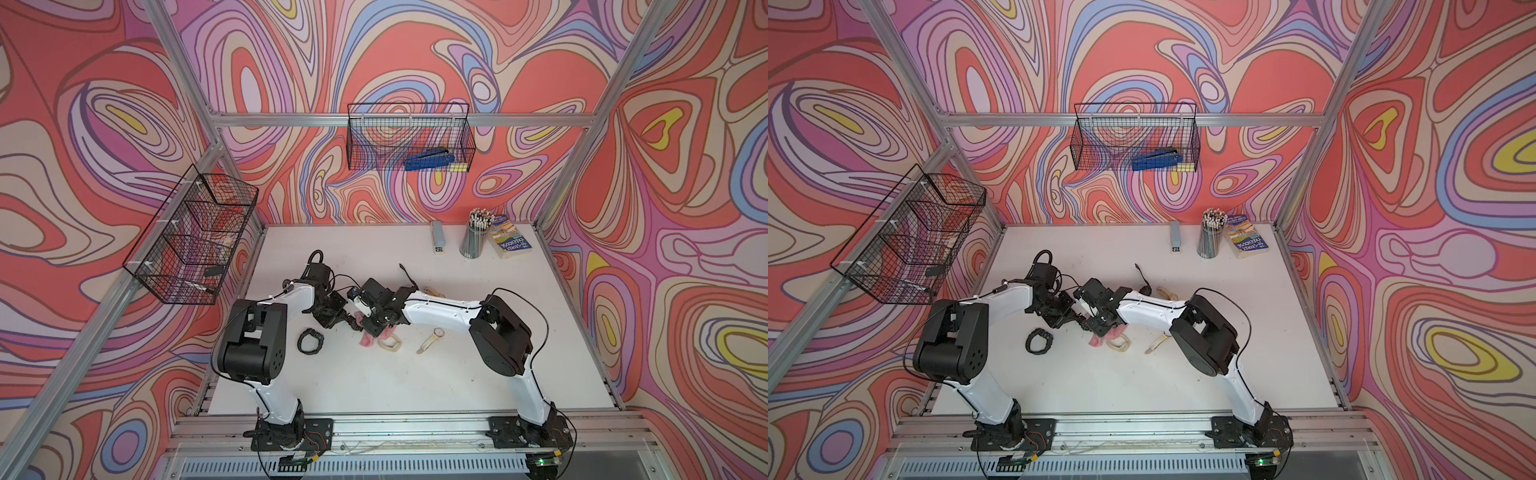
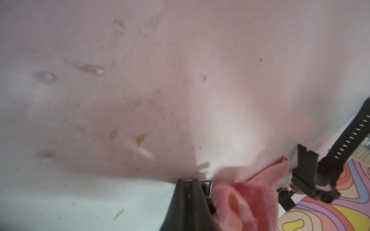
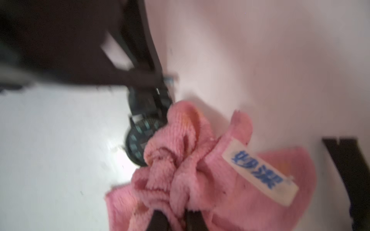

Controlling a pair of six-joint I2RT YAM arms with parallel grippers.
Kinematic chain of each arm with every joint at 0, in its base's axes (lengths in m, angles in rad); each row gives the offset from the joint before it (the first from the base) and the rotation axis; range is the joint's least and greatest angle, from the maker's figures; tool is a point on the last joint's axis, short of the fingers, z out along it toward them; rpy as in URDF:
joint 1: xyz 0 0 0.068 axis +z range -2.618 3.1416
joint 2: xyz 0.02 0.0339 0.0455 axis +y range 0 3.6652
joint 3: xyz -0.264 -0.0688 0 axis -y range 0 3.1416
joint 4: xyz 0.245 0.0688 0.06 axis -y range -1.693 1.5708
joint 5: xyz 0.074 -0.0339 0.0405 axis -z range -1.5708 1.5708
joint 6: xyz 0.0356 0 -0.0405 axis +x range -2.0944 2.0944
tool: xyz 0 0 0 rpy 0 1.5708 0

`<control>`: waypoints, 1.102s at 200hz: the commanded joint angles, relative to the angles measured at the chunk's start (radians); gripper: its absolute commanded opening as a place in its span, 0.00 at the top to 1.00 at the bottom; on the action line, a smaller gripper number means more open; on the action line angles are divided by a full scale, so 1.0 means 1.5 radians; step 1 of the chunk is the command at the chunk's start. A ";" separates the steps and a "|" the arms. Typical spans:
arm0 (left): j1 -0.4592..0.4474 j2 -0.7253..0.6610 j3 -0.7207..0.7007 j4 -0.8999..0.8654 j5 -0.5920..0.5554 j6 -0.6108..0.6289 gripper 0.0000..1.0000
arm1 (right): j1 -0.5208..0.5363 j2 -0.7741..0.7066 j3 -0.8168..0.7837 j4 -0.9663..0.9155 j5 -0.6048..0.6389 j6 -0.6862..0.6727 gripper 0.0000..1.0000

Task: Wipe the watch dial
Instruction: Wipe the dirt from the watch dial.

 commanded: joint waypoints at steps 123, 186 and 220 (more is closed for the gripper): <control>0.001 -0.023 -0.016 0.016 0.002 -0.008 0.96 | 0.037 0.024 0.072 -0.019 -0.079 -0.007 0.99; 0.001 -0.023 -0.013 0.015 0.002 -0.011 0.96 | 0.029 0.053 0.066 -0.081 0.007 0.016 1.00; 0.001 -0.019 -0.010 0.018 0.007 -0.015 0.96 | 0.011 0.017 0.029 -0.099 0.055 0.019 1.00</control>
